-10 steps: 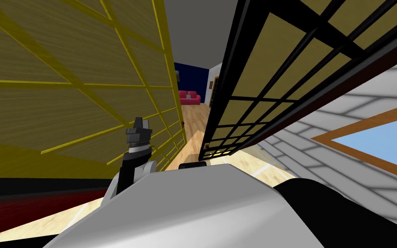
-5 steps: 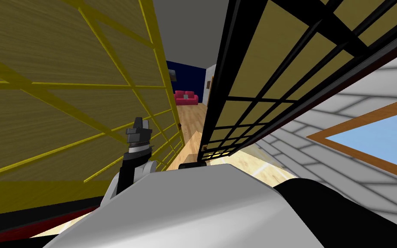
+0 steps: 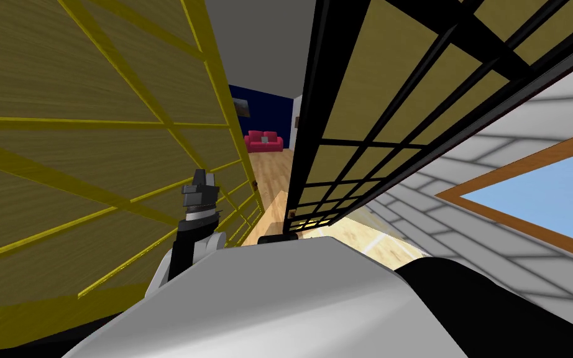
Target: Push the door open
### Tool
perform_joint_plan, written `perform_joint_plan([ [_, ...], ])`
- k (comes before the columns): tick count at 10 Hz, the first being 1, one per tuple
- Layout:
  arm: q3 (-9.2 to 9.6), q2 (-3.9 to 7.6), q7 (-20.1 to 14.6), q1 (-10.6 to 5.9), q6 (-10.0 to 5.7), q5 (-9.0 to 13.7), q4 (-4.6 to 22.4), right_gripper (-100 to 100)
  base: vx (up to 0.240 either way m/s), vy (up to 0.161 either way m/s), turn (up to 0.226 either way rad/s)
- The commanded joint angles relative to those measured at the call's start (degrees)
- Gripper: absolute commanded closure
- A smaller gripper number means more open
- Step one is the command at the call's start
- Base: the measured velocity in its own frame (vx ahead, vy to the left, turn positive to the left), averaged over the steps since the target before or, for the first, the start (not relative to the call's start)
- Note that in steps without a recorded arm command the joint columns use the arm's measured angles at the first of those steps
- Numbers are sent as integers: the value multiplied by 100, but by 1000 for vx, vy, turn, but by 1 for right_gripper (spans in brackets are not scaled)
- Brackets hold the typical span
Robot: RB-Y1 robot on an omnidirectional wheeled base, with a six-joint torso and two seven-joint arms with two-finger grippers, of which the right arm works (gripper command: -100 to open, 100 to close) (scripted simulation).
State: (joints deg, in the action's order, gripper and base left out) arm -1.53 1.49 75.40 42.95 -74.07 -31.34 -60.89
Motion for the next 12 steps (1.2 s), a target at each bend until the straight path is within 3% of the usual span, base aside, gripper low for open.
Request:
perform_joint_plan([
  [1,191,-13,112,15,94,53,-37,-100,111,-23,-73],
  [5,613,-81,330,39,312,172,-140,-100,94,-20,-74],
  [8,1008,-214,533,61,516,284,-237,-100,108,-18,-89],
  [9,1099,-260,580,66,564,310,-260,-100,101,-16,-77],
  [10,1024,-227,542,36,515,297,-213,-100,47,-8,-11],
  [11,1024,-227,542,36,515,297,-213,100,-5,2,12],
  [12,1024,-227,542,36,515,297,-213,100,-18,3,1],
])
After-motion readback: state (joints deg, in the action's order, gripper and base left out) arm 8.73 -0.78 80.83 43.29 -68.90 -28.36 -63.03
